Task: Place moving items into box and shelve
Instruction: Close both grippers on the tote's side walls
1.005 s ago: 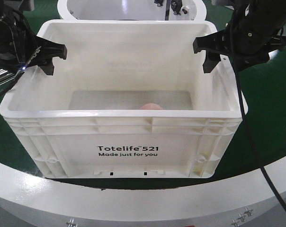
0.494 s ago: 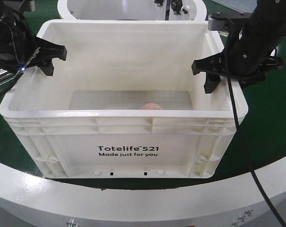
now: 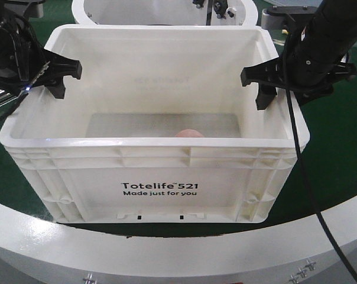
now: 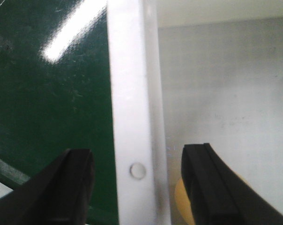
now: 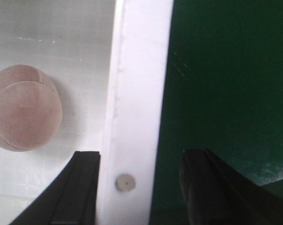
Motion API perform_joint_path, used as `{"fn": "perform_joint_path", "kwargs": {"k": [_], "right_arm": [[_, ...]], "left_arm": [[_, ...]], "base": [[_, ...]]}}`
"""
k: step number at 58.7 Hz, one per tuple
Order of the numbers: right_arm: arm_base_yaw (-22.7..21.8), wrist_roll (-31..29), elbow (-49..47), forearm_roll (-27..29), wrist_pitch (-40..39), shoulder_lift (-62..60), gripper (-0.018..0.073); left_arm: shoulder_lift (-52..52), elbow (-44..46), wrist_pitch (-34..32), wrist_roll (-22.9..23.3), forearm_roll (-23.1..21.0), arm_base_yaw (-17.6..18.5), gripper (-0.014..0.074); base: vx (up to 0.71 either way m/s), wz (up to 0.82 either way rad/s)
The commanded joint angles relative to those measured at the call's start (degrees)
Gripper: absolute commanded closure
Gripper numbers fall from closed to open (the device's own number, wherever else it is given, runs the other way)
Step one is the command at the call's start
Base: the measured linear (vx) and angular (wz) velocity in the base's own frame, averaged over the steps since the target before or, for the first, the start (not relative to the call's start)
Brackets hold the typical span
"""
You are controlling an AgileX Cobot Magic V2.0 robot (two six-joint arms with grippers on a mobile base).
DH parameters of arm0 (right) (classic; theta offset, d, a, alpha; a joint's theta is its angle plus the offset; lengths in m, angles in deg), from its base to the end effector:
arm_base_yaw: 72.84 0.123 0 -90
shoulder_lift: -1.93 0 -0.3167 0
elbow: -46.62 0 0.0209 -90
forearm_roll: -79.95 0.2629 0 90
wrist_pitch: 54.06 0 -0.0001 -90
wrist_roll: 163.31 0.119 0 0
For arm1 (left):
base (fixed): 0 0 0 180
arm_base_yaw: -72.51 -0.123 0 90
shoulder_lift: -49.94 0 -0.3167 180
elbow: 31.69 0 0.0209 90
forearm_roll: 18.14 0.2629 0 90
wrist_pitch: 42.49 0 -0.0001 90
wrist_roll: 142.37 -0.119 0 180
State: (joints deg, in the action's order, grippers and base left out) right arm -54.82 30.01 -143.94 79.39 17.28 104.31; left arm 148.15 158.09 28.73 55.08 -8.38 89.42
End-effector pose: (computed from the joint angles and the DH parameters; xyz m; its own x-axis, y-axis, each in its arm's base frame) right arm 0.3481 0.1121 0.3310 -0.9561 -0.0720 -0.2841 -0.0918 0.9941 0.0572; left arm 0.3392 -0.0831 0.3546 -0.9254 0.0269 -0.3781 0.0050 0.9983 0.0588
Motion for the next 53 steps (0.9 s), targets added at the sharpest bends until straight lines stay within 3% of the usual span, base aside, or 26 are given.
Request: {"fn": "perform_joint_path", "kwargs": {"k": [1,53], "right_arm": [[-0.29,-0.30,-1.97,-0.31,1.69,-2.31,0.0136],[-0.29,-0.30,-1.97,1.02,1.72,-2.31,0.0141]], "left_arm": [[-2.05,1.80,-0.53,0.06,-0.02,0.25,0.0085],[-3.33,-4.87,-8.69,0.63,-0.99,0.25,0.0107]], "base": [[0.00,0.00],[0.00,0.00]]}}
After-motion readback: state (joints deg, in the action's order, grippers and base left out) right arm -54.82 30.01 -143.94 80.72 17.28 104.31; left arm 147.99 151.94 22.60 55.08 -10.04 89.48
